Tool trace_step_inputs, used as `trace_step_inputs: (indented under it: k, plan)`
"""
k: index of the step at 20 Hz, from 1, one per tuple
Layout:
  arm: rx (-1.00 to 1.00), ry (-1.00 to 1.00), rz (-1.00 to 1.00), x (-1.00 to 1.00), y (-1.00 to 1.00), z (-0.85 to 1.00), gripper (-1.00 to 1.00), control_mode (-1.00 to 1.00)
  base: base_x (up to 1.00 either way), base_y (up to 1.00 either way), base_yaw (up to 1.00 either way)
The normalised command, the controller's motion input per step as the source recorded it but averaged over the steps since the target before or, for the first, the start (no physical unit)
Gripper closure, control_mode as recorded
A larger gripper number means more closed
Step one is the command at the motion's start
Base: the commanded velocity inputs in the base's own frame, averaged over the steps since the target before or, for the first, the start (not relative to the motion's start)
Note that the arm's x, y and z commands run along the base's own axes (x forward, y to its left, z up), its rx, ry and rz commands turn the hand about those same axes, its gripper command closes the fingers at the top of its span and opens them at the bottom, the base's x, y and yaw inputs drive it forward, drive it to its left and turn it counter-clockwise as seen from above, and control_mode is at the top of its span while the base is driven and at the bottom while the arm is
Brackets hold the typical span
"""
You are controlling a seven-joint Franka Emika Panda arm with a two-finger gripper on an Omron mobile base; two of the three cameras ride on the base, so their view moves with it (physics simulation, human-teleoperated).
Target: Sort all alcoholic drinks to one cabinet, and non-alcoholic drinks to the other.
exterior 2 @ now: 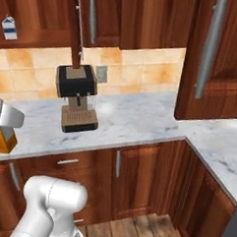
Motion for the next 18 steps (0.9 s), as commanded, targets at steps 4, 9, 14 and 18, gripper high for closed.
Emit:
trace_step_inputs:
  k: [4,9,14,18]
  plan:
    - [0.00,0.00,0.00,0.00,0.00,0.00,1.00,1.00,0.20,0.79,0.46]
    - [0.00,0.00,0.00,0.00,0.00,0.00,1.00,1.00,0.70,0.29,0.32]
    - [0.00,0.00,0.00,0.00,0.00,0.00,1.00,1.00,0.67,0.00,0.28]
    - [0.00,0.00,0.00,0.00,0.00,0.00,1.00,1.00,0.39,-0.03,0.35]
